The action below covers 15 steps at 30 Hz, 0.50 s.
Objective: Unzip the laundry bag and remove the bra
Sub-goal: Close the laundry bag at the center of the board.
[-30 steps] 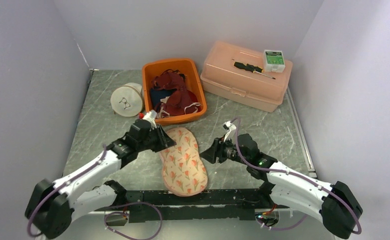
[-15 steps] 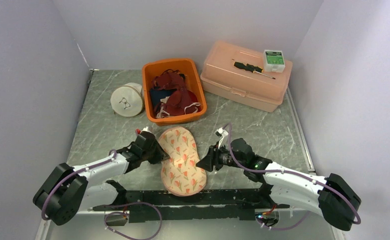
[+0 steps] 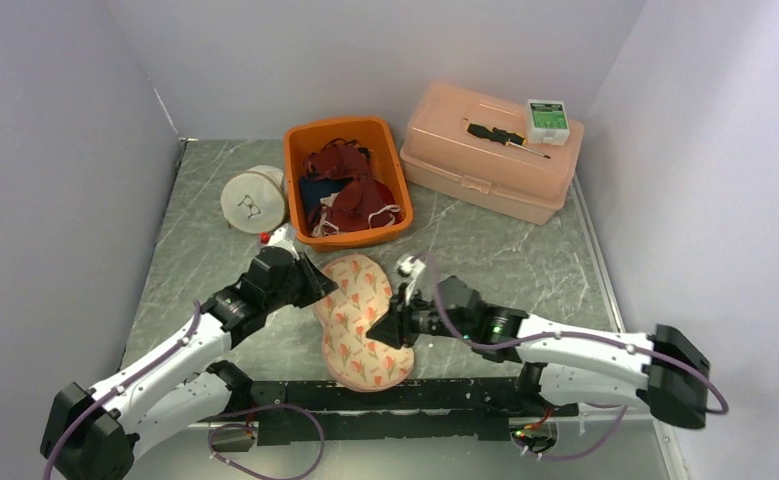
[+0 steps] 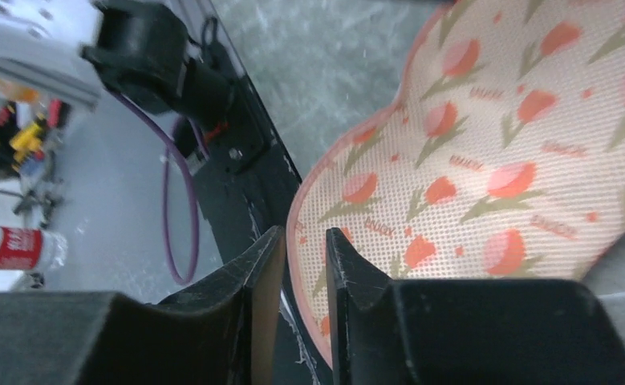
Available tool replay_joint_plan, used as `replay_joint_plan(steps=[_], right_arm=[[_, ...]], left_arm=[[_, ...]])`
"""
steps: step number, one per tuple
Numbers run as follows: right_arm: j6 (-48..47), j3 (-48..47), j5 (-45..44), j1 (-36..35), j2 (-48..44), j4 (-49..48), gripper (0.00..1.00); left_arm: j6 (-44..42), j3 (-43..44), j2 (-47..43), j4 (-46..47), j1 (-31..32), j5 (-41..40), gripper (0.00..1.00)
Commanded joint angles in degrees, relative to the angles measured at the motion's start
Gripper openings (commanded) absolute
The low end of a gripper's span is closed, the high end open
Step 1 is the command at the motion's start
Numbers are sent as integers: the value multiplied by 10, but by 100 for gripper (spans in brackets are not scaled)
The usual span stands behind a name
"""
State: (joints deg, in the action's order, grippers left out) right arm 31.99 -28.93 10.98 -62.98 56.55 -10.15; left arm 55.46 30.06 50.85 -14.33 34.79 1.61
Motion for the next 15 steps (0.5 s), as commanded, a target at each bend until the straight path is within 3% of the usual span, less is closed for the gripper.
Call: replay_joint_plan(steps=[1,9,15], right_arm=[[-46,-36,-65,-66,102,-6,27],[-98,-109,-125,-134,251,48,23],[-77,-102,-150,-145,289,83,21]], left_arm=[[-21,-7,6,-26,-2,-48,20],[-1,-48,94,30,-4,-47,16],[6,-67,118,43,-4,-35,16]])
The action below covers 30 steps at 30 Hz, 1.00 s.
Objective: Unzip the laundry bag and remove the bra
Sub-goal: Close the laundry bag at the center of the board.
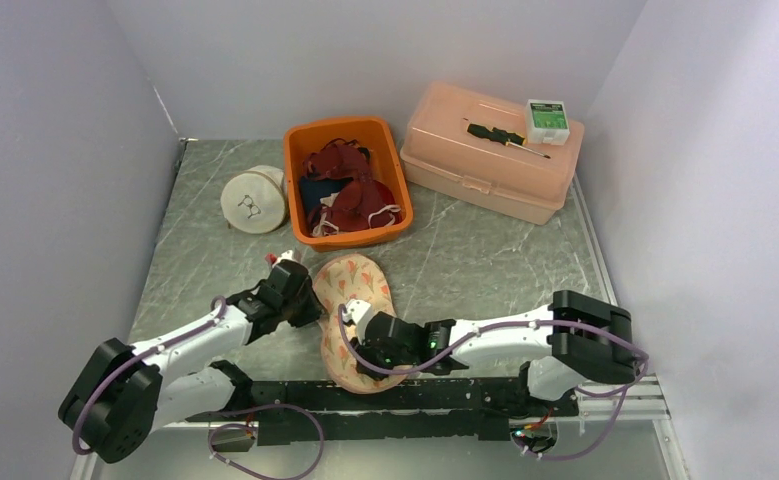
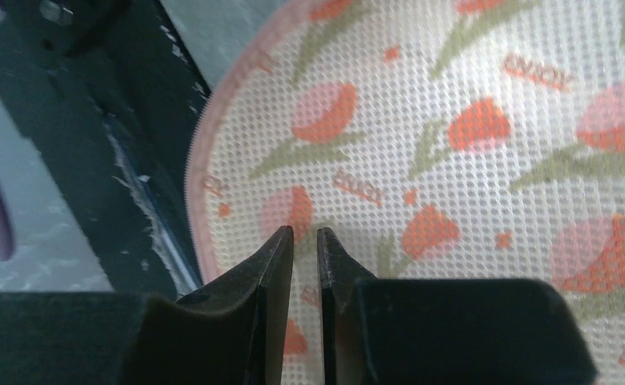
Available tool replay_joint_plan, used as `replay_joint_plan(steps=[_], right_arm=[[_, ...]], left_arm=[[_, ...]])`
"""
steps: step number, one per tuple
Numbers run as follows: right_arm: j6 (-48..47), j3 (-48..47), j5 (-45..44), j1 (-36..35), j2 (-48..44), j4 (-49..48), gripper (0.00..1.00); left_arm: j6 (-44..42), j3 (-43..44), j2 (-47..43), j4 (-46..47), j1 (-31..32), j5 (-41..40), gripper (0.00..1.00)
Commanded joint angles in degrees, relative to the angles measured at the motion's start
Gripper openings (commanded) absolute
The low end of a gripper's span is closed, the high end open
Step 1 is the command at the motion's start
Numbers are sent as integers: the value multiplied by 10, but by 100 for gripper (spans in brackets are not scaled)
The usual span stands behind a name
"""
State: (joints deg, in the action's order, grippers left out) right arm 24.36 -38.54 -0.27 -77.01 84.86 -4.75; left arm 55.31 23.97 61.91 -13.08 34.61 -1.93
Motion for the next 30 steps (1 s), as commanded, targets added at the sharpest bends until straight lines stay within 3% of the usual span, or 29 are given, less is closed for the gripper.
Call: replay_joint_plan(steps=[1,13,18,21,23,27,30], right_arm=[[5,0,-42,-5,5,32,21],[63,57,-92,-2,-60,70,23],[126,90,-144,28,-105,109,27],[165,110,-168,46,-152,137,31],[188,117,-178,58,-178,158,36],[229,123,-192,64,-260,184,61],[278,126,-214,76,-331,226,70]], left_arm=[[7,-8,9,29,-2,3,16],[-8,2,-56,0,-3,50,20],[-21,33,-111,-37,-2,74,45],[-27,47,-131,-58,-2,71,55],[-30,51,-133,-60,-2,59,57],[-44,67,-102,-47,-2,39,57],[-56,87,-69,-35,-3,32,56]])
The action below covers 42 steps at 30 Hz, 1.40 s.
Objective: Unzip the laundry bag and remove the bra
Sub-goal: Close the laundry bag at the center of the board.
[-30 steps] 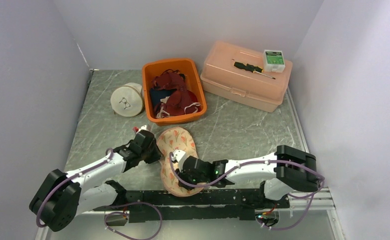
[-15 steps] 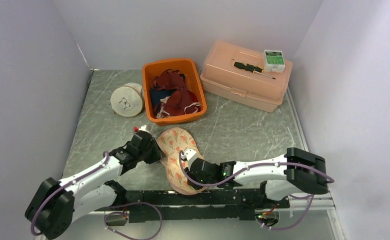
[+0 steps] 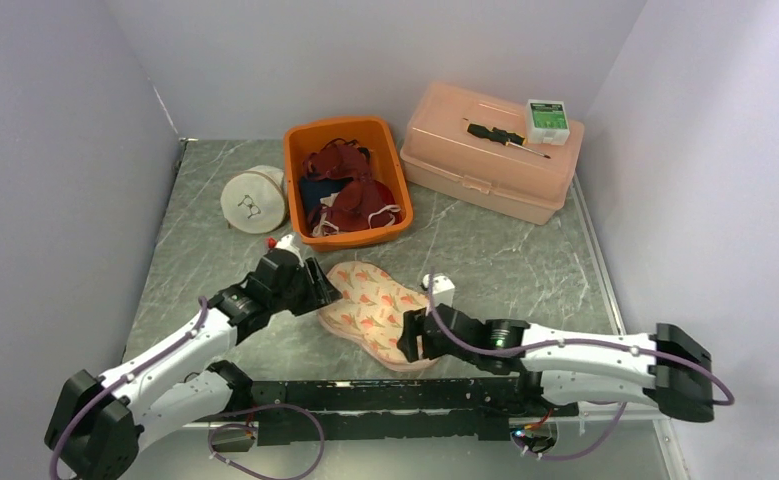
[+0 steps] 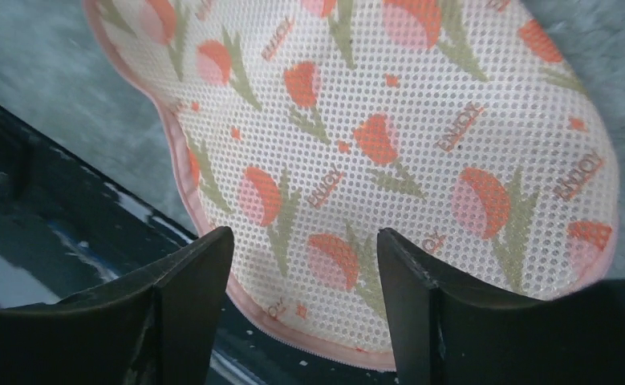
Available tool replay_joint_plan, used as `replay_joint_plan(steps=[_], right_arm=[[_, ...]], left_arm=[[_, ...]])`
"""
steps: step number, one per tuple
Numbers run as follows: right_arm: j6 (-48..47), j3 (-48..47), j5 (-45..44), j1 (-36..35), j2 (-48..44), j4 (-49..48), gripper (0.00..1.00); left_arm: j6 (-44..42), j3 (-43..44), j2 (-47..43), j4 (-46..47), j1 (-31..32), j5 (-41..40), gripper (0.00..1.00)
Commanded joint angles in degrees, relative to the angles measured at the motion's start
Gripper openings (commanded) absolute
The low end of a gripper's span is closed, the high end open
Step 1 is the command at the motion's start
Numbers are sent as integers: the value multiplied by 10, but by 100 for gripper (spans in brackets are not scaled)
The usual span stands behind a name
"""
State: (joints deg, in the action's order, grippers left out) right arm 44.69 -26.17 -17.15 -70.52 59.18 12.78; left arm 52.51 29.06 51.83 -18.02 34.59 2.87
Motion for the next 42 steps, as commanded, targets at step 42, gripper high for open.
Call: replay_joint_plan(steps=[42], right_arm=[[126,14,-81,28,-276,115,78]], left_arm=[[-42,117,235,23,-20,-30,56]])
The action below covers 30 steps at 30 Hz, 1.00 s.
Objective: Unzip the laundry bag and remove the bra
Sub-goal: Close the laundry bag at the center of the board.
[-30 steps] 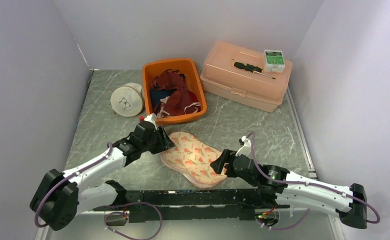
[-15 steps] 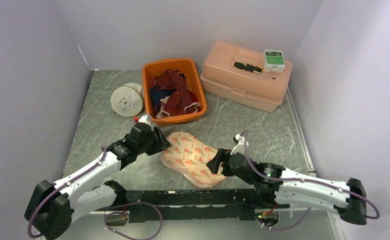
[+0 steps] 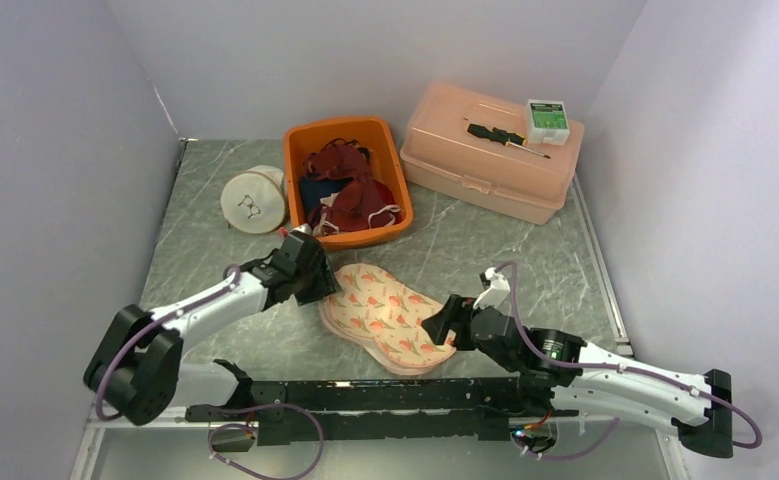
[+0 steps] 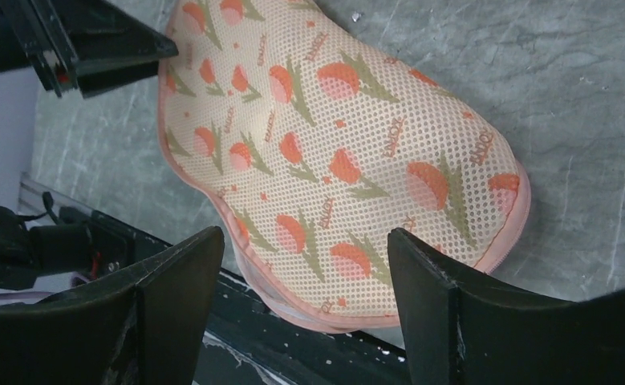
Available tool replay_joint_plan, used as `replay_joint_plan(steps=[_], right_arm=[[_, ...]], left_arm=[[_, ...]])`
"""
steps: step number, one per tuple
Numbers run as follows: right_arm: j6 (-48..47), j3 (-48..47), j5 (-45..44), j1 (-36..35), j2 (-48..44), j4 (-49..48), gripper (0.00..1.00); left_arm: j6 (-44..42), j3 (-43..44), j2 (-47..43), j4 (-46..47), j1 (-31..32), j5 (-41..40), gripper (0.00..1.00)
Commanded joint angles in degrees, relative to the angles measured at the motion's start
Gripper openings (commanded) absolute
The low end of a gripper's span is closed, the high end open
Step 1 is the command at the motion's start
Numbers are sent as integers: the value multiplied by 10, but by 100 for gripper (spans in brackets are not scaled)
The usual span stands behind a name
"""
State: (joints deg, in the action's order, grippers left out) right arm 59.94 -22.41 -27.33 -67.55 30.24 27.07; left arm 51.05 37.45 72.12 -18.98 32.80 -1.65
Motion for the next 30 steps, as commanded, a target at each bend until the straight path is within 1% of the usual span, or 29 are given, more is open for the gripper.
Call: replay_joint_plan(steps=[1,4,7,10,12,17,22,26,30], right_arm=[[-30,-24,24,-1,14,-32,78],[-38,-25,36,-2,4,-44,77],[-40,-25,38,-2,-1,-47,75],[-41,-24,30,-2,-2,-48,75],[-42,-24,26,-2,0,-51,77],[-44,-21,26,-2,20,-72,79],[-47,-24,24,-2,42,-81,80],[-34,-22,6,-2,34,-62,80],[-10,-6,-19,-2,14,-44,80]], left_arm=[[-26,31,38,38,-2,22,54],[-16,15,31,56,-2,27,45],[-10,-6,-2,65,-2,27,27],[-13,-9,-32,47,-2,18,10],[-15,-7,-58,26,-2,17,4],[-23,-3,-112,-15,-2,-9,3],[-36,5,-116,-48,-2,-19,3],[-28,-4,-127,-81,-2,-44,3],[-21,-30,-158,-91,-2,-45,3]])
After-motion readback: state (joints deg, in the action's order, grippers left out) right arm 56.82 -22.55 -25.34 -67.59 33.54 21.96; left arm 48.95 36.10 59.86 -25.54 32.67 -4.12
